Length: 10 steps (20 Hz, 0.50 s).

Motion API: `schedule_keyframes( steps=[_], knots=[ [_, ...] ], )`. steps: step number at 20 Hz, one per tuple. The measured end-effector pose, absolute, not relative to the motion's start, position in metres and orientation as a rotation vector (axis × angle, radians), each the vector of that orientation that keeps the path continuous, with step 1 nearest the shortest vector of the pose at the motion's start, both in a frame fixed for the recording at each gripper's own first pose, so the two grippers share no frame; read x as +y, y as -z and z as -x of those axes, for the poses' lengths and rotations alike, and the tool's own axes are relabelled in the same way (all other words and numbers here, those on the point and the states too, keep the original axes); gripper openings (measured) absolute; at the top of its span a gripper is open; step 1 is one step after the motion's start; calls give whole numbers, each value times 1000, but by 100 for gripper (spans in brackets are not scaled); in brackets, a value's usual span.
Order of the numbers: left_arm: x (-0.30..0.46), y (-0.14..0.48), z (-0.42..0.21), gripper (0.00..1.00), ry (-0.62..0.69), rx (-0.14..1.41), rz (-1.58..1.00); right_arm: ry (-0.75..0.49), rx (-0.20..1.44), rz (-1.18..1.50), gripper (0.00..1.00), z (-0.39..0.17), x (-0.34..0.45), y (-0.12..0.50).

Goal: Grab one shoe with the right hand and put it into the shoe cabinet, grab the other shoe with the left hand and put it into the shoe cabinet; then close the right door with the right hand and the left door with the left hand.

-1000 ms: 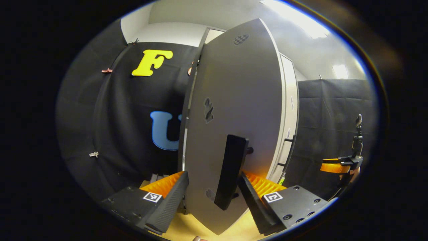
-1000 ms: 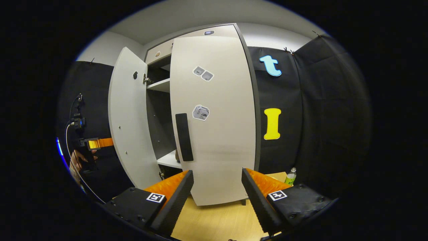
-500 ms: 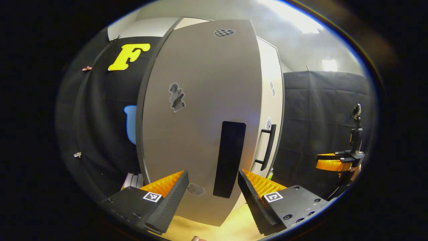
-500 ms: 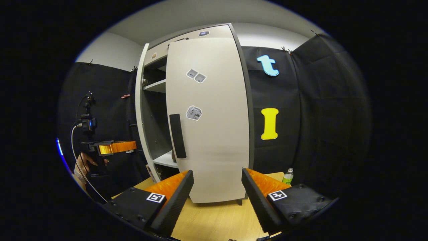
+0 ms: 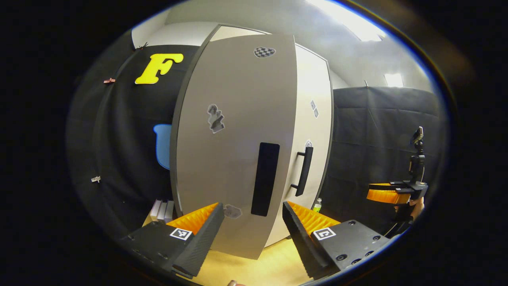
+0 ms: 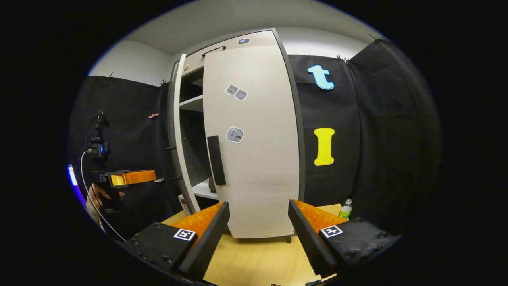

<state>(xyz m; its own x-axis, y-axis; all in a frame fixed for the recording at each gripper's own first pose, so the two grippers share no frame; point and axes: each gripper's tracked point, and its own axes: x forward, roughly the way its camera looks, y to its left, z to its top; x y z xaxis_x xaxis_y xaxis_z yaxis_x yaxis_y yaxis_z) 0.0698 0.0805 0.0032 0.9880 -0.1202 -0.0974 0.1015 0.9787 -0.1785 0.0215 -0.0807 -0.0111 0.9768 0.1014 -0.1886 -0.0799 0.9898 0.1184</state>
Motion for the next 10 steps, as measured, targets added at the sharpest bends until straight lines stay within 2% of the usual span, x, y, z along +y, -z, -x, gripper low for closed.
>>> schedule_keyframes(
  steps=[10],
  knots=[
    [84, -15, -15, 94, 79, 56, 169, -180, 192, -104, 98, -15, -41, 6]
  ],
)
